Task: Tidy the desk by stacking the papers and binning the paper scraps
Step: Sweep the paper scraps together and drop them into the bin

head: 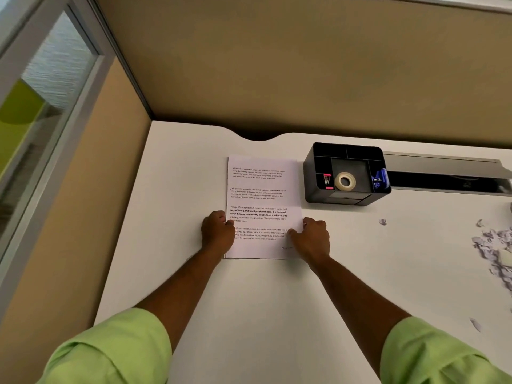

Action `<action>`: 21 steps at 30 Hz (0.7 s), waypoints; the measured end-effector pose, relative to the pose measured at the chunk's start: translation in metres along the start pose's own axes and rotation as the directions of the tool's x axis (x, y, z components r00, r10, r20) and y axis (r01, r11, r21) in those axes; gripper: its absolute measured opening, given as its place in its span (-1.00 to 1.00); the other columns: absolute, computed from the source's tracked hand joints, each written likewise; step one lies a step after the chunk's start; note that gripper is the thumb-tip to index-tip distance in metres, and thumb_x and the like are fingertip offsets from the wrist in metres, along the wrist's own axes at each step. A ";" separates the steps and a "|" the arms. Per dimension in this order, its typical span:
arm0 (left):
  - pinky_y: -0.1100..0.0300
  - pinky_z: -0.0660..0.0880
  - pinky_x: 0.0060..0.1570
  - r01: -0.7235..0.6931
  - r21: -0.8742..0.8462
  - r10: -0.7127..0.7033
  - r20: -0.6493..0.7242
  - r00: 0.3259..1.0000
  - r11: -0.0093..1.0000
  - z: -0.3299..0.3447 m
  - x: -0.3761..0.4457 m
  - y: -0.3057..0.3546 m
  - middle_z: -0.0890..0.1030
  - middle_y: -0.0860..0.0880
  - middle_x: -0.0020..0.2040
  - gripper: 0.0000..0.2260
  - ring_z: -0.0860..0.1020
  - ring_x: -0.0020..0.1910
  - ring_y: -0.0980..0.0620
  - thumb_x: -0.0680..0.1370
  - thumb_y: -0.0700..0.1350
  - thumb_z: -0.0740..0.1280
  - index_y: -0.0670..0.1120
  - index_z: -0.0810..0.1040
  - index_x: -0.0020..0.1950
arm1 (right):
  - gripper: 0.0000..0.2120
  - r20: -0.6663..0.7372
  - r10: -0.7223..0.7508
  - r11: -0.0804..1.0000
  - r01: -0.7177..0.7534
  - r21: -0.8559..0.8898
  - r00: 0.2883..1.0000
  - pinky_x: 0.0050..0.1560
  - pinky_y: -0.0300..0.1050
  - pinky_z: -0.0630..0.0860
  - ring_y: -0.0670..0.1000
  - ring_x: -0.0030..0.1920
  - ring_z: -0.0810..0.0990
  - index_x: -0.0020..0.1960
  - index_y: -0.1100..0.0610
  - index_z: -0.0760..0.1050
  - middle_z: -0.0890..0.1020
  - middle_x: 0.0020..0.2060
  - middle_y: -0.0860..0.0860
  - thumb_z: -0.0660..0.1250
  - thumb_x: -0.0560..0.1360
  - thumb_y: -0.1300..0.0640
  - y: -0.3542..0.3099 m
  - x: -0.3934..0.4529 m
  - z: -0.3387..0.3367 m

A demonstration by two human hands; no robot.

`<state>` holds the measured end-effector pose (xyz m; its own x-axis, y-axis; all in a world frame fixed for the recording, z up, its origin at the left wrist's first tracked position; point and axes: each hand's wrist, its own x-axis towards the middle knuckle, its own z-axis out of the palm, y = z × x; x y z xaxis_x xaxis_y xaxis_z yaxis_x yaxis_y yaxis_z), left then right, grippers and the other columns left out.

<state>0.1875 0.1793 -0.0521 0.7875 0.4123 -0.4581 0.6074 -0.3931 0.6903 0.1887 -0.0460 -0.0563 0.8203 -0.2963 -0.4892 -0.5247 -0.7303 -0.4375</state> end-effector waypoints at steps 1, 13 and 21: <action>0.10 0.55 0.00 0.002 -0.002 -0.002 0.011 1.000 1.000 -0.001 0.000 -0.001 0.65 -0.13 0.01 -0.94 0.60 -0.01 -0.15 0.52 -0.23 0.31 -0.20 0.54 -0.05 | -0.44 0.010 0.003 1.000 -0.003 -0.002 1.000 0.28 0.20 0.55 0.23 0.27 0.53 0.40 0.13 0.48 0.48 0.30 0.14 0.43 0.49 -0.13 -0.001 0.000 -0.001; 0.00 0.43 0.30 -0.092 0.033 0.090 0.075 0.993 0.995 -0.023 -0.038 -0.008 0.44 -0.12 0.38 -0.45 0.46 0.31 -0.11 0.55 -0.17 0.38 -0.06 0.25 0.49 | -0.24 0.110 0.023 0.991 -0.037 0.131 0.994 0.43 0.14 0.43 0.22 0.46 0.39 0.60 0.13 0.19 0.26 0.53 0.12 0.45 0.54 -0.08 0.012 -0.026 -0.026; 0.03 0.39 0.32 -0.429 0.216 0.420 0.087 0.903 0.877 0.001 -0.118 -0.018 0.42 -0.08 0.36 -0.47 0.38 0.37 -0.08 0.53 -0.22 0.38 -0.08 0.31 0.46 | -0.29 0.080 -0.013 0.986 0.000 0.169 0.997 0.44 0.04 0.40 0.15 0.46 0.41 0.58 0.08 0.26 0.29 0.51 0.09 0.45 0.53 -0.06 0.075 -0.074 -0.057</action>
<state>0.0839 0.1367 -0.0107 0.9756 0.1356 -0.1726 0.2176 -0.6992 0.6810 0.1018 -0.1139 -0.0103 0.8063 -0.2361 -0.5423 -0.5559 -0.6156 -0.5585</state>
